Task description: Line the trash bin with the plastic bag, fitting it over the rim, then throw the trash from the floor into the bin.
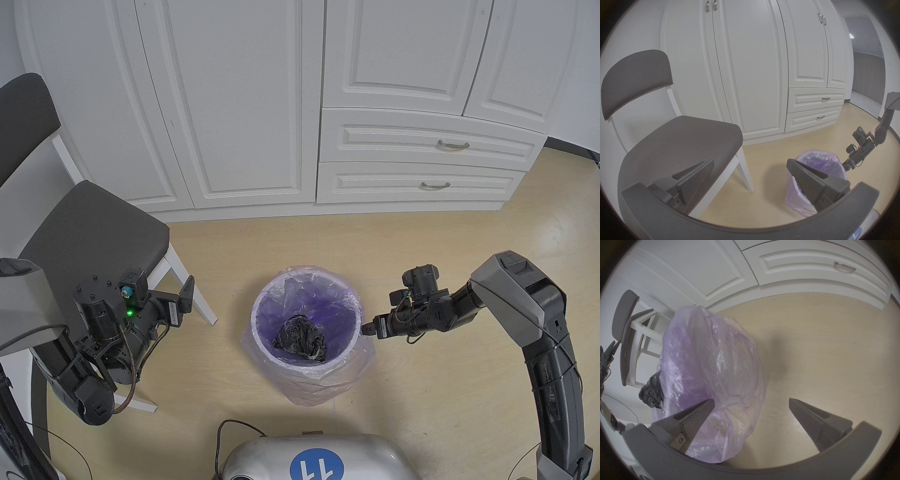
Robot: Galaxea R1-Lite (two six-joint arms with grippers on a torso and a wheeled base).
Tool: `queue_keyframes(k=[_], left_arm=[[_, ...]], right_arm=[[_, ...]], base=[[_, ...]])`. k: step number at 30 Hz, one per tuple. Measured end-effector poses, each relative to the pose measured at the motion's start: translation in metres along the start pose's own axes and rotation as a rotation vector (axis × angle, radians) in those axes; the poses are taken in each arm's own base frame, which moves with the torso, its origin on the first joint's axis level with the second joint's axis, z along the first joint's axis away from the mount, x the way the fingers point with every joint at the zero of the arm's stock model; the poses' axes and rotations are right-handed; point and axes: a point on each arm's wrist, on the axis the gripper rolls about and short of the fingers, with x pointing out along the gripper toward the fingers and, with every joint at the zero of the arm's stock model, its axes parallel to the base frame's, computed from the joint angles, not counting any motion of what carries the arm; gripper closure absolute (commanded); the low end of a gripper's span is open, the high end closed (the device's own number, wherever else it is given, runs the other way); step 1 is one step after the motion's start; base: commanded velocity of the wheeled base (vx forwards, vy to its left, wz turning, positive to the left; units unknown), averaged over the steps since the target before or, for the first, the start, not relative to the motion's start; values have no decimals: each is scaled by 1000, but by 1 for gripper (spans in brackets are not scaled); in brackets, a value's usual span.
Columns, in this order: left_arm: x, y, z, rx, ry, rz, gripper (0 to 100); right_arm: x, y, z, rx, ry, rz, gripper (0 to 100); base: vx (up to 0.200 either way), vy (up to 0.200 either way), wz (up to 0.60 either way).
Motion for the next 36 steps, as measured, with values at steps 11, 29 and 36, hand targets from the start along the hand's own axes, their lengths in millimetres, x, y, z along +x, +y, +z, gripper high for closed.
queue_keyframes(k=[11,29,36], left_arm=[[6,-1,-6,1,16,3,0],[15,1,-14,-6,31,13,0],[17,1,-21,-7,48,14,0]], right_arm=[[19,4,1,47,39,-28,0],[6,-11,-3,117,101,5,0],[-29,-28,-2,149,50,-4,0]], base=[[0,0,0],[0,0,0],[0,0,0]])
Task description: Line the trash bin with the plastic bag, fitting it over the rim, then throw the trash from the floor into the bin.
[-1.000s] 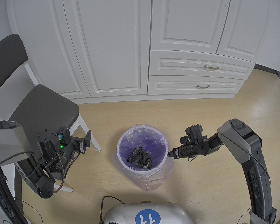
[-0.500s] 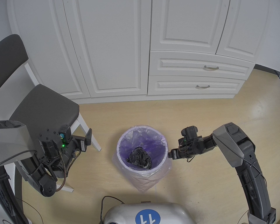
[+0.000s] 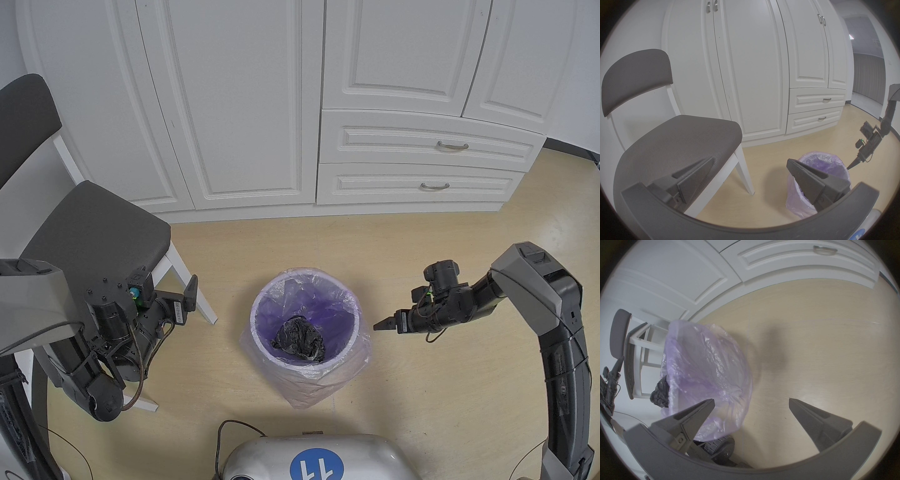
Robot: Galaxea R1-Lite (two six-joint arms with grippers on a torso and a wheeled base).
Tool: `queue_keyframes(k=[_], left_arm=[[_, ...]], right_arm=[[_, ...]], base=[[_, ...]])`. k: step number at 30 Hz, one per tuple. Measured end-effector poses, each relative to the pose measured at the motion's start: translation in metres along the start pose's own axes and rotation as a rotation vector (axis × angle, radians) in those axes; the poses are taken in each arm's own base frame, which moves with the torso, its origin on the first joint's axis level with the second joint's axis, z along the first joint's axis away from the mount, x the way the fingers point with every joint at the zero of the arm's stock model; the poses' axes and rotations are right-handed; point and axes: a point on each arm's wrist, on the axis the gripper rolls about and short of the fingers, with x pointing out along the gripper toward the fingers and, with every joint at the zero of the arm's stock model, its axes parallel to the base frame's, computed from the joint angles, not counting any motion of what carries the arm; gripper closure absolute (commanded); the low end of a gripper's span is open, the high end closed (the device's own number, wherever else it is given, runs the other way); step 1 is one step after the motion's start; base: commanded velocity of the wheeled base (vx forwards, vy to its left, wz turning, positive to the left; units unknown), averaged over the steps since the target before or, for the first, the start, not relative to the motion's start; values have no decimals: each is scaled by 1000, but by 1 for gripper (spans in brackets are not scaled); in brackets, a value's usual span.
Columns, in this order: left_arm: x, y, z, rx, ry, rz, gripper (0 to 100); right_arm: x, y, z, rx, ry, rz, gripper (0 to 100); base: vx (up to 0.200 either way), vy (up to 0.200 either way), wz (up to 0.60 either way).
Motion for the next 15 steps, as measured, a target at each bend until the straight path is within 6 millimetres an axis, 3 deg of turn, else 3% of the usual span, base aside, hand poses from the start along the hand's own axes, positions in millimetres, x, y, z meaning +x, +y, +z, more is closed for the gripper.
queue_keyframes(k=[7,15], left_arm=[[6,-2,-8,-21,15,0,0],[10,-1,-12,-37,15,-5,0]], right_arm=[[-35,-7,-10,16,-59,-5,0],[-72,2,-14,48,-160,6,0]], base=[[0,0,0],[0,0,0]])
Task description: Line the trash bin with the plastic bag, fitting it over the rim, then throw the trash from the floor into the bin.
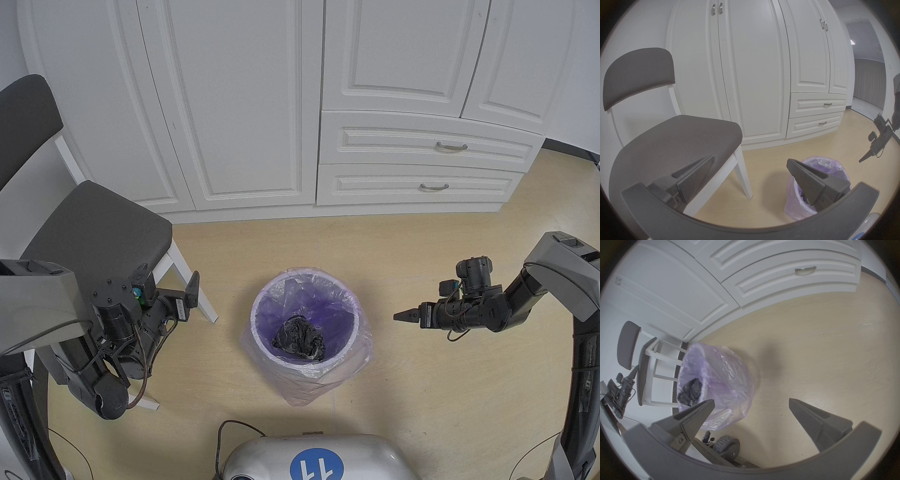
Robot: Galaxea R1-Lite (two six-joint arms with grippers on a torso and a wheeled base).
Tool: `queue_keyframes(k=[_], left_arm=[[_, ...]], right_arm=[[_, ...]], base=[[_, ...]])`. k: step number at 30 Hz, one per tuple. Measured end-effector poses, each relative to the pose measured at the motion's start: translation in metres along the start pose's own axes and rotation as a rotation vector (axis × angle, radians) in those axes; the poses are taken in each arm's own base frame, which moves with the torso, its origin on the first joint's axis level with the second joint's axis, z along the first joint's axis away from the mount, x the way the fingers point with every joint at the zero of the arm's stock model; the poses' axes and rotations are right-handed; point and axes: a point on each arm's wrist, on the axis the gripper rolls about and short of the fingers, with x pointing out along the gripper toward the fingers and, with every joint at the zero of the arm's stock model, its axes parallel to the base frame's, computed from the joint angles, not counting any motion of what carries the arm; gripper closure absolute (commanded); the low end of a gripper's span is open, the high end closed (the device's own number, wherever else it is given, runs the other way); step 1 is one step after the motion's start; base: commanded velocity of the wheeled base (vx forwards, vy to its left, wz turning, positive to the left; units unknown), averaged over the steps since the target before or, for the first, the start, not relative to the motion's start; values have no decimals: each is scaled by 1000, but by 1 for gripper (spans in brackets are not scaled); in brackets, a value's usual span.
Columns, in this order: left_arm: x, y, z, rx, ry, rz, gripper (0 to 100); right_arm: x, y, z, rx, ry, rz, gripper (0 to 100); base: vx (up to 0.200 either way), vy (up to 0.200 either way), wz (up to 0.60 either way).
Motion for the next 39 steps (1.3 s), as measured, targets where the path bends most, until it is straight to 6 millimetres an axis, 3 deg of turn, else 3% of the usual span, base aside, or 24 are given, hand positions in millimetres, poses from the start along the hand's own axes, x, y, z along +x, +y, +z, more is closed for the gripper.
queue_keyframes(k=[13,22,29,34,39], left_arm=[[-1,-4,-2,-2,7,-15,0],[-17,-29,2,-31,4,-91,0],[-22,-41,3,-43,10,-151,0],[-19,-37,5,-54,2,-135,0],[-8,-17,7,-71,-17,-63,0]], right_arm=[[-32,18,10,-40,-138,-46,0],[-63,57,26,-116,-302,-90,0],[-67,85,25,-202,-421,-136,0],[-66,91,18,-237,-437,-131,0],[-65,91,15,-240,-429,-128,0]], base=[[0,0,0],[0,0,0],[0,0,0],[0,0,0],[0,0,0]])
